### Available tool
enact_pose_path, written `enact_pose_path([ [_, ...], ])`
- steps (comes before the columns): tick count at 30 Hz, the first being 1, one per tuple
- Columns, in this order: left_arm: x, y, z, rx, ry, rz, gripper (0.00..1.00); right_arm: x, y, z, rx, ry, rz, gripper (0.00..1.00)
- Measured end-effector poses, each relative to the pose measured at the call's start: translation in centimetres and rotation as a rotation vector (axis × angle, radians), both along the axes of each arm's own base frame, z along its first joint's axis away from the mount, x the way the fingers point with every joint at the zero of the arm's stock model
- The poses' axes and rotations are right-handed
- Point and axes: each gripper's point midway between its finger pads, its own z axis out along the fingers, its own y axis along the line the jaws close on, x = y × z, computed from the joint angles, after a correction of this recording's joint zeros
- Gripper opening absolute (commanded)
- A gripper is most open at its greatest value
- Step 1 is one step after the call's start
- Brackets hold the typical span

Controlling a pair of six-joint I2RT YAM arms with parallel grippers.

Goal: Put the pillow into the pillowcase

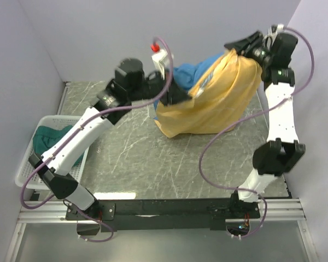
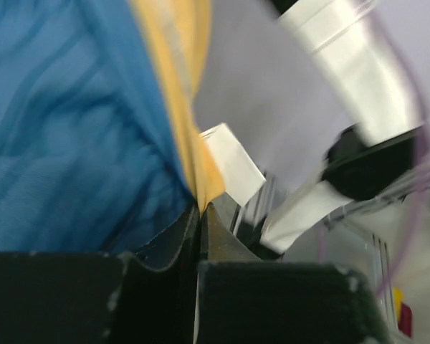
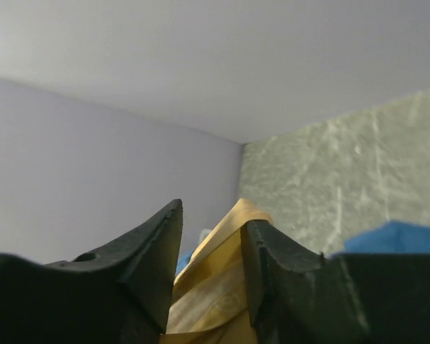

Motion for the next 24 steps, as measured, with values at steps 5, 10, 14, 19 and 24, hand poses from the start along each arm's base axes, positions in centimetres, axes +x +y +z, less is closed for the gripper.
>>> enact_pose_path([
  [5,-0.5,0.5,-7.7,0.102,0.095,-0.032,0.02,-4.3,0.1,-3.0,-0.087,0.033,-0.047,0.56],
  [10,-2.1,0.6,-12.0,0.114,0.143,-0.064,0.01,-8.8,-0.3,-3.4,-0.157,-0.039,-0.120,0.51],
  [14,-2.4,0.4,-20.6,0.173,0.292,-0.007,0.01,-12.3,0.5,-7.6,-0.179,-0.046,-0.153,0.39],
  [19,-3.7,4.9,-36.2,0.406,0.627,0.246,0.01,-16.7,4.0,-24.0,-0.208,0.212,-0.080,0.12],
  [24,-3.4,9.8,-41.1,0.494,0.749,0.509,0.01,-21.3,7.4,-35.9,-0.310,0.485,0.029,0.00],
])
